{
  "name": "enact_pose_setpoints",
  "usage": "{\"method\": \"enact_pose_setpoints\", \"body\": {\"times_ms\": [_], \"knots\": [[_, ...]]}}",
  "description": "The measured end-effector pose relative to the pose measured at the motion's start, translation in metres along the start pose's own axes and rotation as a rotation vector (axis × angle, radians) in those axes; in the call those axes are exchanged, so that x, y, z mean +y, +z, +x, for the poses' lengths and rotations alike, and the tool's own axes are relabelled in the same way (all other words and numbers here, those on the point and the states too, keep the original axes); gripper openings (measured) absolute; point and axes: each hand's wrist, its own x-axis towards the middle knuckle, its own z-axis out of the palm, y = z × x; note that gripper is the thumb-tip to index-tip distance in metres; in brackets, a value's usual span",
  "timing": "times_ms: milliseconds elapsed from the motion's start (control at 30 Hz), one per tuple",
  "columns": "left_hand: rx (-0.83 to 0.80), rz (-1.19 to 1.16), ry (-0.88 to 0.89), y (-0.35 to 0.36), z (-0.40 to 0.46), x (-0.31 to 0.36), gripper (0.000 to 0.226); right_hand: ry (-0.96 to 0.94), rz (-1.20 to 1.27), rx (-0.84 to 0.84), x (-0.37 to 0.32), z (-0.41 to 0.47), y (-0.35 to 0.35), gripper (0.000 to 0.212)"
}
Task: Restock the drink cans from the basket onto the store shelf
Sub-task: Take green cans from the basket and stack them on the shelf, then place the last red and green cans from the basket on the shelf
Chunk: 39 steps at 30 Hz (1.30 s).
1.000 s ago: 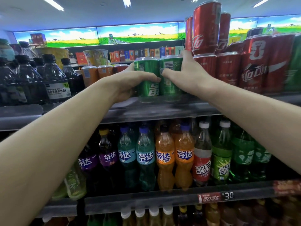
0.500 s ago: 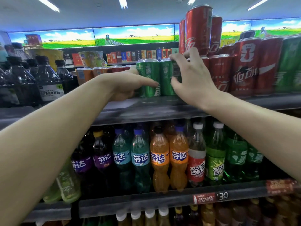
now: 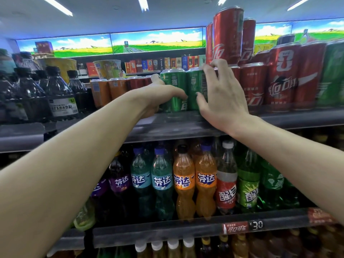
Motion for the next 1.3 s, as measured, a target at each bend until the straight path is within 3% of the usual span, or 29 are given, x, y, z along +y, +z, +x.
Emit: {"method": "enact_pose_setpoints", "body": {"times_ms": [67, 133, 200, 333, 500, 767, 1033, 1067, 1167, 1233, 1300], "knots": [[-0.003, -0.004, 0.012, 0.002, -0.006, 0.002, 0.122, -0.002, 0.027, -0.013, 0.003, -0.001, 0.000, 0.062], [-0.057, 0.012, 0.022, -0.002, -0.012, 0.004, 0.088, -0.019, 0.024, -0.024, 0.006, -0.002, -0.001, 0.063], [-0.140, 0.006, 0.008, -0.008, -0.014, 0.005, 0.080, -0.033, 0.003, -0.031, 0.007, -0.004, 0.000, 0.065], [-0.153, -0.285, 0.069, -0.015, -0.010, 0.002, 0.034, -0.033, -0.009, -0.015, 0.008, -0.008, 0.005, 0.065], [-0.237, -0.328, 0.074, -0.004, -0.008, 0.005, 0.046, -0.031, 0.015, 0.036, 0.010, -0.012, 0.013, 0.058], [-0.142, -0.389, 0.036, 0.010, -0.011, 0.011, 0.046, -0.023, -0.048, 0.023, 0.009, -0.015, 0.019, 0.059], [-0.063, -0.173, -0.017, 0.000, -0.020, 0.017, 0.061, -0.017, 0.042, -0.020, 0.008, -0.018, 0.008, 0.061], [-0.074, -0.121, -0.033, -0.004, -0.020, 0.017, 0.071, -0.020, 0.054, -0.021, 0.007, -0.021, 0.007, 0.061], [0.000, 0.004, -0.096, -0.016, -0.003, 0.005, 0.133, -0.034, 0.061, 0.010, 0.004, -0.032, 0.001, 0.058], [0.123, 0.020, -0.045, -0.017, -0.007, 0.002, 0.147, -0.045, 0.085, 0.052, 0.000, -0.040, -0.004, 0.053], [0.236, 0.048, 0.031, -0.005, -0.038, 0.006, 0.140, -0.053, 0.146, 0.091, -0.008, -0.050, -0.008, 0.049]]}}
